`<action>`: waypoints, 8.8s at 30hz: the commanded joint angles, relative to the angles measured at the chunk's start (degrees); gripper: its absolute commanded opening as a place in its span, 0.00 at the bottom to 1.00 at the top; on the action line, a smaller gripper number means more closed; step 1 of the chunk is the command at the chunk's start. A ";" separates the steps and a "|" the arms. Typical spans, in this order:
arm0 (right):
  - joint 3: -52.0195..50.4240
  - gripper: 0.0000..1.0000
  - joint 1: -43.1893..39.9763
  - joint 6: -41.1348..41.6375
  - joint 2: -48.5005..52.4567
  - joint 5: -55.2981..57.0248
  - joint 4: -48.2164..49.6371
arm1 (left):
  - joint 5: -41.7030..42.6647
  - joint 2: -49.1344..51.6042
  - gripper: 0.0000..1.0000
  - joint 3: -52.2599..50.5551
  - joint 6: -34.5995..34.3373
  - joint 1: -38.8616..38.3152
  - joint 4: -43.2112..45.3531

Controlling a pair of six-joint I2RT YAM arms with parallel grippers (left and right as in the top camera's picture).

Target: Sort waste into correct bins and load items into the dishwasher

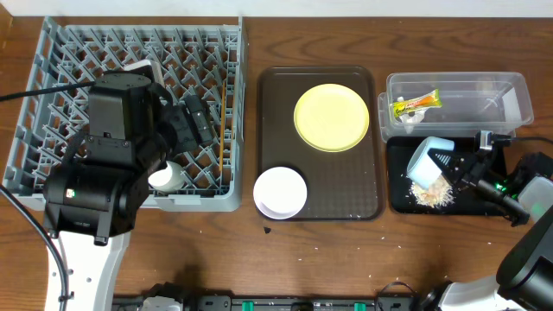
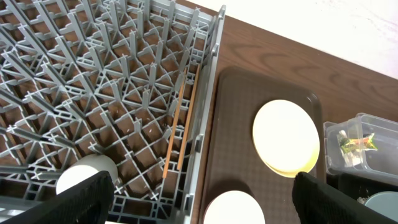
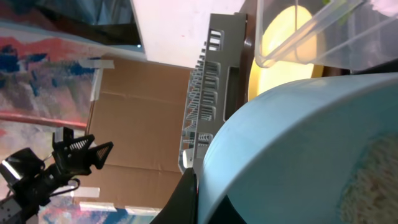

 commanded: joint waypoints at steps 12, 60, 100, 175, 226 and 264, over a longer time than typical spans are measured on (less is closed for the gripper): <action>-0.24 0.01 -0.35 -5.44 -0.44 -2.95 -5.25 | -0.50 0.09 0.92 0.52 0.31 0.24 -0.15; 8.44 0.01 64.92 24.26 -25.97 85.02 -9.09 | -0.50 0.09 0.92 0.52 0.31 0.24 -0.15; 19.65 0.52 48.06 31.10 -24.98 74.53 -12.39 | 7.91 32.87 0.70 -0.15 -6.03 -20.33 -3.39; 19.63 0.50 38.73 33.66 -24.98 73.94 -18.36 | -2.36 39.30 0.41 -0.57 -0.74 -36.24 10.01; 19.63 0.52 38.73 33.66 -24.98 73.94 -18.60 | 2.32 40.89 0.07 -2.95 0.15 -36.83 16.22; 19.63 0.52 38.73 33.66 -24.98 73.96 -18.73 | -68.19 33.31 0.07 -0.22 -0.70 -36.72 3.52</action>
